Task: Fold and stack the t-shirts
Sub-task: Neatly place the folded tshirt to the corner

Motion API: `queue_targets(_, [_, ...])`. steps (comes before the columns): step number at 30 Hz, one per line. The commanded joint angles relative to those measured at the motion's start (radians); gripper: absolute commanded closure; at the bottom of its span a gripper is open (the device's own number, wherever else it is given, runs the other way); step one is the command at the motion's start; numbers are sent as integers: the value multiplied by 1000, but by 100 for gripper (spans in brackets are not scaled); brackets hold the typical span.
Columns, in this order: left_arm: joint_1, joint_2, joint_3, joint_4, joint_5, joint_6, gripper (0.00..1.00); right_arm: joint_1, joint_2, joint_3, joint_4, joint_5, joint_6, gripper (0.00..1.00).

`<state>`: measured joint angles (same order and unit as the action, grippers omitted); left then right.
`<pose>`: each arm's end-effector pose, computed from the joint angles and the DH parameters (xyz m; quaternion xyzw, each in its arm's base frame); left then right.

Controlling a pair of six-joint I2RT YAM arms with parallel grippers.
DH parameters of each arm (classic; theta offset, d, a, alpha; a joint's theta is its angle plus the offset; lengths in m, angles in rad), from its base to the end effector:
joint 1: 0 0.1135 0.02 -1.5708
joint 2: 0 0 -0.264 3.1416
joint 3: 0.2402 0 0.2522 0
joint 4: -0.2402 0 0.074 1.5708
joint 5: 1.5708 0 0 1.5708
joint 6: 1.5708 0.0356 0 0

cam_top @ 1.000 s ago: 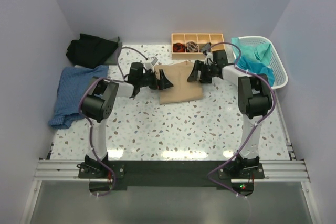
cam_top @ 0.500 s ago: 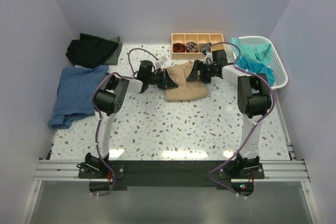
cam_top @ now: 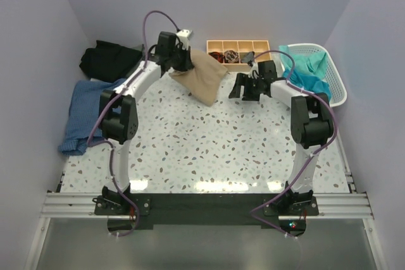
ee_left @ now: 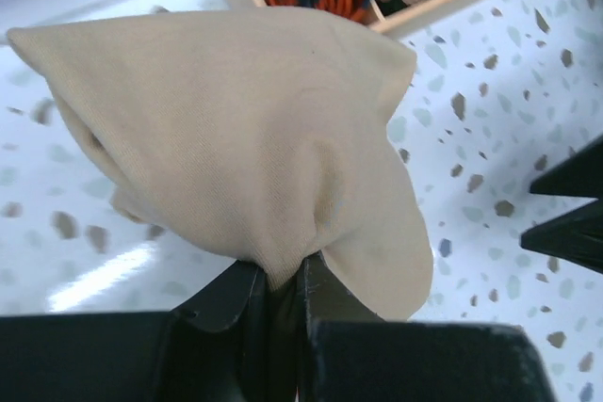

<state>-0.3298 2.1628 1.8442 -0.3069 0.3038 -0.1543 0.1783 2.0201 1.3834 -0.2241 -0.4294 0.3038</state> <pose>0.4755 -0.1740 0.2496 0.1458 0.8707 -0.2387 0.4046 0.4271 0.0920 0.1732 -0.0165 0.9190 0.2751 0.2821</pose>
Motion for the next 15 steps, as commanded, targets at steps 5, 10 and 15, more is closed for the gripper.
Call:
queue_targets(5, [90,-37,278,-227,-202,280,100,6,-27,-9,20,11,-6,22])
queue_targets(10, [192,40,450,-290,-282,361,100,6,-17,-1,19,0,0,23])
queue_targets(15, [329,68,535,-259,-272,404,100,6,14,8,31,-25,14,23])
